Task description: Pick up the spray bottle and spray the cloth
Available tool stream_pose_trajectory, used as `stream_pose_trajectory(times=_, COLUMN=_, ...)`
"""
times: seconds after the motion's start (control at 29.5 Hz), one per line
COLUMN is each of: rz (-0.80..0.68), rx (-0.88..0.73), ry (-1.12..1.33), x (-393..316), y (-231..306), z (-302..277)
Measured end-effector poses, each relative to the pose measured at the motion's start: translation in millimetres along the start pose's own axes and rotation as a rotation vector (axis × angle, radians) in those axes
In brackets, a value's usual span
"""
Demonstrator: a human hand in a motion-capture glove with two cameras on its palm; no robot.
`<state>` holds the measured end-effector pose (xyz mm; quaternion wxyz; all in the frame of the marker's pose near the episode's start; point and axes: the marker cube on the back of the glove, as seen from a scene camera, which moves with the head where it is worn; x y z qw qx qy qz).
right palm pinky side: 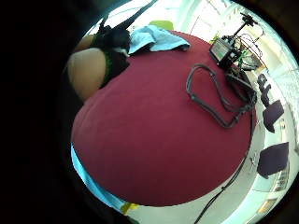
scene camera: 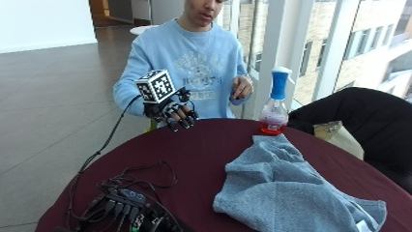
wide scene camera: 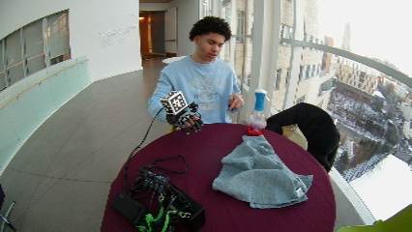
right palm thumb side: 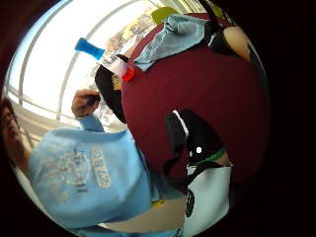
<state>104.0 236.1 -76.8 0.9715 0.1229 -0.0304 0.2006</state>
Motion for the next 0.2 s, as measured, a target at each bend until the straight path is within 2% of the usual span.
stream_pose_trajectory(times=0.2, rz=-0.002, rx=-0.001, ry=0.014, x=-0.7, y=0.3, z=-1.0)
